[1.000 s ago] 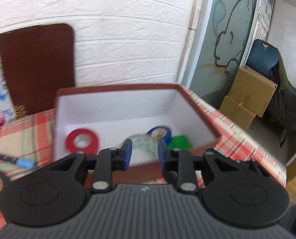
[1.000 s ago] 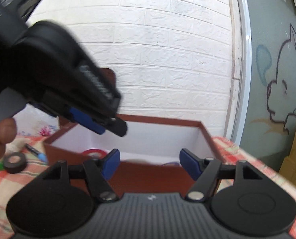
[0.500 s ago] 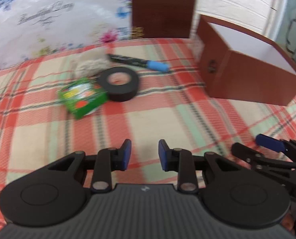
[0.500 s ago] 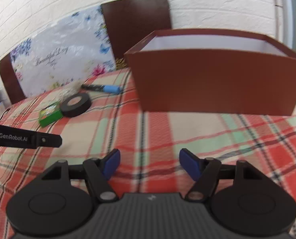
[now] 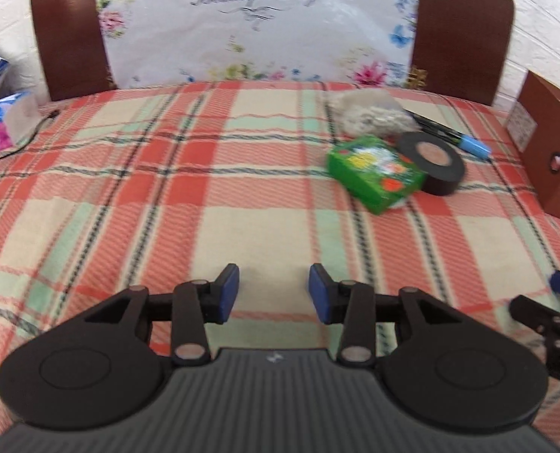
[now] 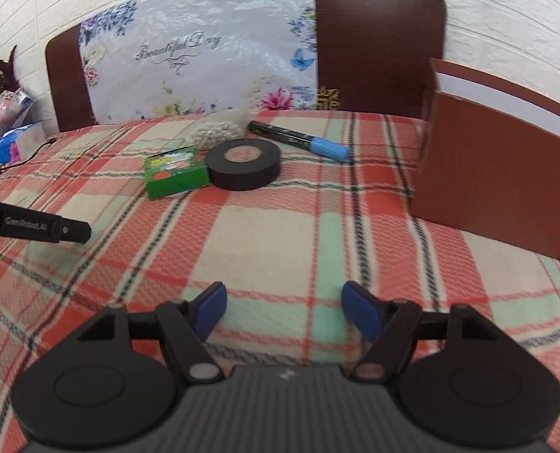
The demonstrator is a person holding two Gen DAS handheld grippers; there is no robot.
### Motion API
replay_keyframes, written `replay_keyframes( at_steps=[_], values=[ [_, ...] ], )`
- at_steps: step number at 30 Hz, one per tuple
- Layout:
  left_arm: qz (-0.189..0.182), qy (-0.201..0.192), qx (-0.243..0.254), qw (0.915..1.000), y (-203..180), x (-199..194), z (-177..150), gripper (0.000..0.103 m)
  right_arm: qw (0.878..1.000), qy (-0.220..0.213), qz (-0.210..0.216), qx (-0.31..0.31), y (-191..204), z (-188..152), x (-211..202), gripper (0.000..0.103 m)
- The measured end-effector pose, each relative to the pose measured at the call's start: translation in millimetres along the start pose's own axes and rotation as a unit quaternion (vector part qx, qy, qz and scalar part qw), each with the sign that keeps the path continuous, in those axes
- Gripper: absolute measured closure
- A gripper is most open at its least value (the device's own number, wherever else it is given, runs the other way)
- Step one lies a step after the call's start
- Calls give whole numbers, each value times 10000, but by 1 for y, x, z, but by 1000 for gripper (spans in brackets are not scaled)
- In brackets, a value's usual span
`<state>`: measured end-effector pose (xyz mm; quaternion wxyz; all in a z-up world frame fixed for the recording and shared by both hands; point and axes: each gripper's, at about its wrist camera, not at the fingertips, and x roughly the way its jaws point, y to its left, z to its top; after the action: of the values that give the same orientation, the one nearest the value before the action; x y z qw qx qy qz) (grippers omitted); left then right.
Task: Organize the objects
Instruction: 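Grasp the green printed box with the right gripper and lift it, then grasp the green box with the left gripper while the right gripper holds it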
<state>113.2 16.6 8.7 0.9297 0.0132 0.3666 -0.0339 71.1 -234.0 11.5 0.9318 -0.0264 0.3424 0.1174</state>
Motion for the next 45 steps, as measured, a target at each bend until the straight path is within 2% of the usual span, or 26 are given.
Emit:
replay_keyframes(
  at_steps=[2, 4, 5, 7, 10, 14, 19, 25, 29, 31, 33, 36, 40, 44, 45],
  values=[
    [212, -249, 73, 9994, 10, 8, -2, 52, 9999, 5, 60, -115, 10, 4, 5, 33],
    [441, -642, 187, 9968, 19, 14, -9, 39, 9995, 5, 137, -297, 21, 9, 12, 33],
    [351, -754, 37, 9965, 28, 16, -11, 34, 9991, -3, 195, -385, 27, 12, 15, 34],
    [29, -815, -437, 9957, 46, 16, -9, 36, 9978, -21, 320, -580, 39, 20, 22, 36],
    [-192, -933, -826, 9920, 59, 15, -9, 36, 9946, -114, 487, -911, 60, 33, 41, 37],
    [-96, -957, -703, 9929, 53, 15, -9, 34, 9928, -327, 584, -995, 75, 52, 63, 37],
    [-183, -984, -792, 9918, 57, 16, -11, 33, 9888, -628, 473, -1269, 89, 71, 82, 37],
    [-222, -992, -814, 9915, 58, 15, -11, 32, 9816, -496, 441, -1792, 101, 78, 102, 32],
    [-239, -993, -816, 9914, 59, 16, -11, 32, 9745, -212, 695, -2122, 102, 96, 117, 28],
    [-244, -994, -822, 9913, 59, 15, -11, 31, 9715, 110, 941, -2175, 100, 106, 125, 37],
    [-268, -997, -846, 9911, 59, 15, -11, 31, 9744, 383, 1184, -1874, 93, 112, 126, 41],
    [-279, -996, -847, 9910, 59, 15, -11, 31, 9742, 358, 1195, -1880, 88, 94, 108, 41],
    [-262, -983, -807, 9915, 58, 15, -10, 30, 9798, 274, 1175, -1593, 63, 54, 61, 41],
    [-182, -909, -643, 9936, 52, 15, -9, 29, 9908, 160, 646, -1174, 23, 9, 7, 40],
    [-119, -839, -511, 9951, 47, 15, -8, 29, 9936, 137, 488, -1009, 12, 0, -3, 34]
  ],
)
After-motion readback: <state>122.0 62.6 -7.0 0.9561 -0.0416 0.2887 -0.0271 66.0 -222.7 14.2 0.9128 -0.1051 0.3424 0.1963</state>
